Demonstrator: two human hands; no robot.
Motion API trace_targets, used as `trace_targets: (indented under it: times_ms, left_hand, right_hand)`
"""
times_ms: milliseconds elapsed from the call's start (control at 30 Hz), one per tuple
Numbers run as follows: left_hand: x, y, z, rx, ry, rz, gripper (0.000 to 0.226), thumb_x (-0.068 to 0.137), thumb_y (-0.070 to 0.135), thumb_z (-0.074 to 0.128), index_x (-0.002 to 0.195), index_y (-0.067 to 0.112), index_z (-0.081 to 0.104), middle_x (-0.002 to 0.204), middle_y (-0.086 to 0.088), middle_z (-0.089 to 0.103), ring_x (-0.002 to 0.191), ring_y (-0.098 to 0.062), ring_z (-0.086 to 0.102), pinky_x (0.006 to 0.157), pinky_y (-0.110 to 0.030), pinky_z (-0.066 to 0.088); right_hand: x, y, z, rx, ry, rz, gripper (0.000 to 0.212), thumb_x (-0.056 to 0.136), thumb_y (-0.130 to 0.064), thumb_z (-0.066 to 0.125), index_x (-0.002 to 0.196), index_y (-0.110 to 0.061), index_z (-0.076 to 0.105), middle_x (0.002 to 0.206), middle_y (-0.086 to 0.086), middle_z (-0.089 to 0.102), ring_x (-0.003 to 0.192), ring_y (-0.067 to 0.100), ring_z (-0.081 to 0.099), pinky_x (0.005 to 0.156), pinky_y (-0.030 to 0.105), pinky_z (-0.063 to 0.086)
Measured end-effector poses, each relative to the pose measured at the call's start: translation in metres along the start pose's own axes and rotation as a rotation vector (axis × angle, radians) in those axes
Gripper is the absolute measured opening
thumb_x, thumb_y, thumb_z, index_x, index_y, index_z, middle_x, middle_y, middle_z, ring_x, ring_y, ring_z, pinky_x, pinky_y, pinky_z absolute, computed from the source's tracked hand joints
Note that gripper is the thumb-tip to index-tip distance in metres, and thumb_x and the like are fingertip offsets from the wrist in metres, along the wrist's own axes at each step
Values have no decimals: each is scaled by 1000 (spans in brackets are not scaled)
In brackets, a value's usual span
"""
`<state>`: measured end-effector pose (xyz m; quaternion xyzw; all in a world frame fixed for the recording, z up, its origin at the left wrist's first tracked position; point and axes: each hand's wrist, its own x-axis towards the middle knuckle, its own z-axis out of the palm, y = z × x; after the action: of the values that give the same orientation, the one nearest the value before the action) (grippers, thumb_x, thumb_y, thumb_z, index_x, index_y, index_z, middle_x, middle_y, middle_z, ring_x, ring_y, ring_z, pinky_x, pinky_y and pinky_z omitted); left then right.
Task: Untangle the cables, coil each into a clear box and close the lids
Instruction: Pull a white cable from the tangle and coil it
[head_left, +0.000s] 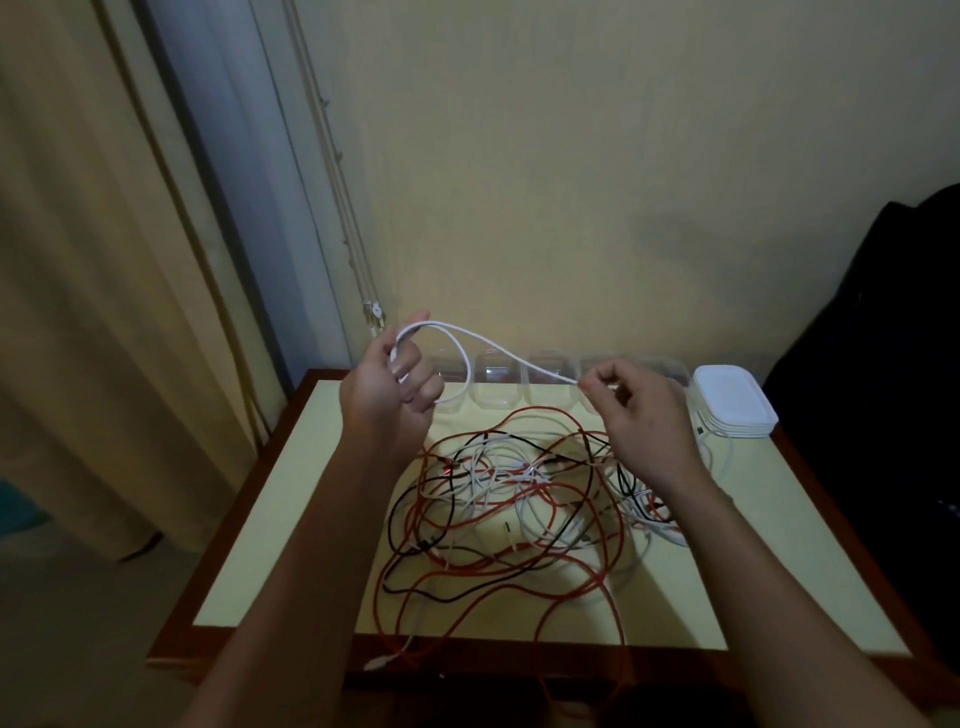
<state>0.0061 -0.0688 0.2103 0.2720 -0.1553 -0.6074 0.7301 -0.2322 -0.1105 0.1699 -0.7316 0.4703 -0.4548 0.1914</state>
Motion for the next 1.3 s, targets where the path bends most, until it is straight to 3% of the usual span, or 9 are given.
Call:
trace_targets:
  times_ms: [100, 233, 433, 533, 633, 733, 967, 1100, 1300]
  left_hand:
    - [2, 4, 7, 71, 40, 121, 25, 106, 13, 40, 120, 5, 58, 56, 5, 33, 39, -6, 23, 35, -19, 21]
    - [-2, 4, 16, 512, -2, 363, 33, 108, 19, 40, 136, 5, 51, 75, 4, 63, 51, -7, 36, 46, -21, 34]
    - [-19, -10, 30, 917, -131, 413, 43, 107, 17, 39, 149, 9, 39, 86, -4, 71, 71, -10, 64, 68, -22, 56]
    - [-28, -24, 33, 1021, -204, 324, 37, 108, 18, 39, 143, 10, 48, 71, -2, 67, 61, -11, 64, 60, -21, 53]
    - [-31, -35, 33, 884, -246, 117, 28, 109, 19, 36, 109, 6, 61, 55, 0, 48, 39, -10, 41, 40, -22, 32]
    - [-29, -33, 37, 533, -243, -100, 31, 108, 24, 38, 86, 10, 54, 51, 5, 25, 36, -4, 18, 37, -20, 12]
    - [-25, -21, 32, 276, -272, -252, 34, 104, 28, 42, 125, 5, 59, 54, 7, 9, 34, -6, 10, 32, -17, 10]
    - [-24, -27, 29, 301, -295, -319, 39, 102, 26, 42, 129, 1, 58, 49, 9, 22, 33, -3, 19, 36, -18, 10]
    - [-21, -24, 28, 247, -321, -397, 41, 102, 29, 40, 126, 2, 60, 51, 8, 25, 34, -5, 19, 38, -20, 9]
  right_hand:
    - [9, -9, 2, -178, 3, -201, 16, 97, -23, 60, 82, -17, 64, 80, -10, 59, 77, 16, 56, 71, 33, 40]
    - [16, -23, 9, -328, -56, -359, 26, 99, -36, 47, 86, -20, 62, 80, -4, 58, 76, 25, 50, 72, 44, 46]
    - [16, -52, 19, -280, -96, -502, 35, 101, -37, 42, 78, -17, 60, 75, -1, 57, 71, 19, 42, 65, 35, 36]
    - [18, -59, 21, -214, -42, -501, 37, 102, -36, 46, 75, -14, 59, 70, -1, 54, 68, 19, 44, 64, 34, 33]
    - [20, -65, 18, -119, -31, -427, 40, 101, -39, 50, 71, -14, 58, 65, -6, 47, 63, 11, 42, 62, 29, 32]
    - [20, -69, 12, 4, -70, -252, 43, 99, -41, 58, 69, -10, 57, 57, 1, 50, 56, 13, 42, 56, 25, 33]
    - [10, -39, 6, 349, -109, 59, 25, 101, -28, 60, 84, -11, 57, 72, 1, 47, 65, 10, 40, 61, 29, 35]
    - [13, -40, 2, 250, -123, 8, 22, 101, -25, 60, 80, -20, 61, 61, -15, 49, 57, 6, 37, 54, 24, 32]
    - [23, -47, -6, 114, -186, -89, 21, 98, -24, 66, 78, -20, 64, 55, -13, 48, 53, 3, 40, 51, 15, 30]
